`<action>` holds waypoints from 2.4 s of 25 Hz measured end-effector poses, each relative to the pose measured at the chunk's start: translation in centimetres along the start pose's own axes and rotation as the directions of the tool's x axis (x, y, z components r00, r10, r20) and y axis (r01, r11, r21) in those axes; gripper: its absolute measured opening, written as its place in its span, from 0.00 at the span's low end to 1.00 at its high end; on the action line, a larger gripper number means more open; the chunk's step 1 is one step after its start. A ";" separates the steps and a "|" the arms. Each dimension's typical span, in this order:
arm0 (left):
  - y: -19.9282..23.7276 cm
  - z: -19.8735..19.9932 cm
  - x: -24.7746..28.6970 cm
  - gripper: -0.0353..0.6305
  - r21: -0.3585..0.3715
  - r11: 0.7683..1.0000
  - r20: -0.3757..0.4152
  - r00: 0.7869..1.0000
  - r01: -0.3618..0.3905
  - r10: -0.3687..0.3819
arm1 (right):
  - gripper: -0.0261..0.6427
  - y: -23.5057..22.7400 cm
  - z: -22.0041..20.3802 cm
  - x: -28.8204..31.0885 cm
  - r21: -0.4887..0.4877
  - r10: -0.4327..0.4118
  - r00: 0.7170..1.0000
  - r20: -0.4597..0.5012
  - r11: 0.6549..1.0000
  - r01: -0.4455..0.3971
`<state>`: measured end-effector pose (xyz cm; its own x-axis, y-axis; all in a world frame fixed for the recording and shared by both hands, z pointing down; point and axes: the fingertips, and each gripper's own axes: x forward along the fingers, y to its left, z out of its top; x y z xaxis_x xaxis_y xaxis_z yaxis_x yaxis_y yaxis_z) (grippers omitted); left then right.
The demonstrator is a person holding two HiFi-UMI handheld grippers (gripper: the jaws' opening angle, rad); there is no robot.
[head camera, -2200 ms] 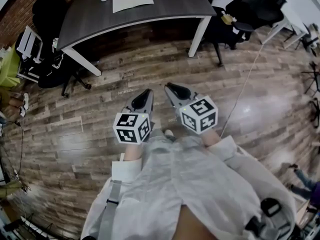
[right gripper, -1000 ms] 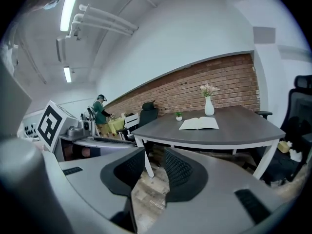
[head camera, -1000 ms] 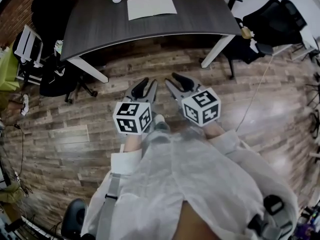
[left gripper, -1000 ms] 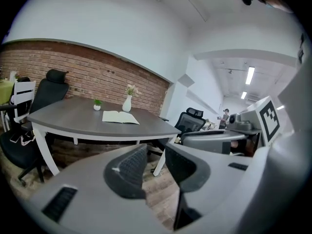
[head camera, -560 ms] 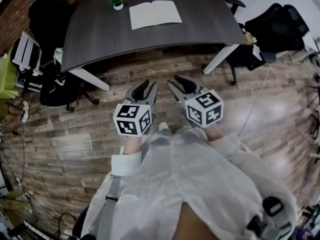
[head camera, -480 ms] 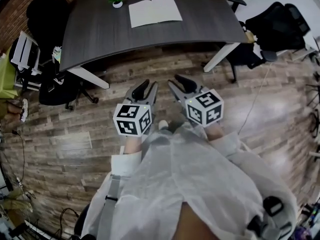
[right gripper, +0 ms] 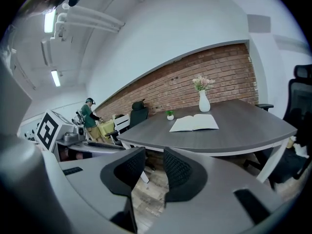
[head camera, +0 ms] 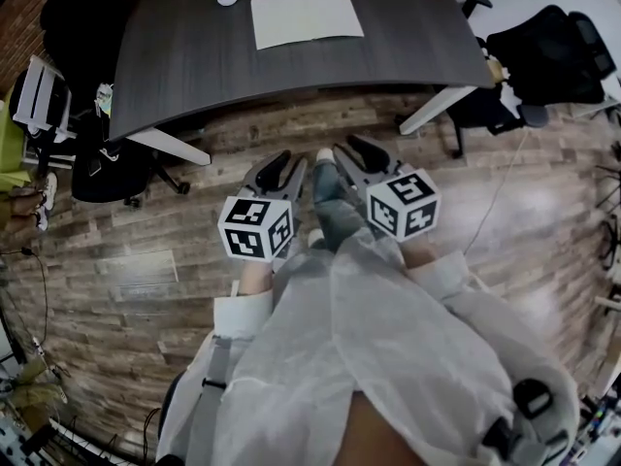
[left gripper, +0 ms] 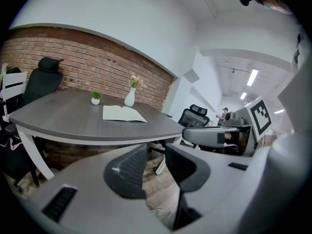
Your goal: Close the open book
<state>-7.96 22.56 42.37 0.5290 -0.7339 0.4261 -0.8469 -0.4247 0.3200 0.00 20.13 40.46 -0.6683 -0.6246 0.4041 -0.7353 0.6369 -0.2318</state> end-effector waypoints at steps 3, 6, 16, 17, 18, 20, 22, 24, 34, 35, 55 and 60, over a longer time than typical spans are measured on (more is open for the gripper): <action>1.4 1.2 1.4 0.20 0.005 1.000 -0.004 1.000 -0.012 0.012 | 0.19 -0.9 1.0 2.2 -0.002 0.026 1.000 -0.009 1.000 -0.026; 3.5 2.9 3.3 0.20 0.001 1.000 0.001 1.000 -0.031 0.031 | 0.19 -2.0 2.5 4.9 -0.013 0.063 0.998 -0.017 0.998 -0.063; 9.9 11.0 10.6 0.20 -0.047 0.995 0.046 0.995 -0.087 0.089 | 0.19 -8.1 9.2 13.6 -0.055 0.145 0.988 -0.055 0.987 -0.148; 10.5 12.0 11.4 0.20 -0.046 0.994 0.049 0.994 -0.095 0.097 | 0.19 -8.8 10.0 14.4 -0.060 0.154 0.986 -0.056 0.986 -0.157; 11.0 12.8 12.1 0.20 -0.044 0.994 0.052 0.993 -0.103 0.105 | 0.19 -9.4 10.7 15.2 -0.065 0.162 0.985 -0.057 0.984 -0.166; 12.0 14.1 13.3 0.20 -0.048 0.991 0.059 0.990 -0.122 0.125 | 0.19 -10.7 12.0 16.8 -0.078 0.180 0.982 -0.059 0.980 -0.184; 13.1 15.3 14.5 0.20 -0.060 0.988 0.067 0.987 -0.142 0.146 | 0.19 -11.7 13.2 18.4 -0.100 0.199 0.978 -0.067 0.974 -0.205; 14.3 16.5 15.5 0.20 -0.071 0.984 0.076 0.983 -0.161 0.167 | 0.19 -12.5 14.3 19.9 -0.120 0.216 0.973 -0.075 0.967 -0.224; 16.9 18.5 18.3 0.20 -0.135 0.962 0.076 0.966 -0.237 0.249 | 0.19 -15.7 15.9 23.6 -0.119 0.261 0.959 -0.105 0.955 -0.273; 17.1 18.4 18.4 0.20 -0.140 0.960 0.072 0.965 -0.242 0.254 | 0.19 -15.8 15.7 23.7 -0.117 0.266 0.957 -0.112 0.953 -0.279; 20.6 17.7 18.2 0.20 -0.165 0.953 -0.003 0.966 -0.255 0.258 | 0.19 -18.6 14.7 26.6 -0.061 0.193 0.970 -0.147 0.977 -0.204; 22.8 18.1 18.1 0.20 -0.180 0.952 0.005 0.967 -0.249 0.254 | 0.19 -18.9 15.2 27.6 -0.113 0.141 0.975 -0.170 0.980 -0.161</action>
<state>-18.66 -10.06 42.04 0.2963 -0.8202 0.4893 -0.9279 -0.1257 0.3511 -6.27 -16.05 42.56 -0.7365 -0.4426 0.5116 -0.6004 0.7761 -0.1928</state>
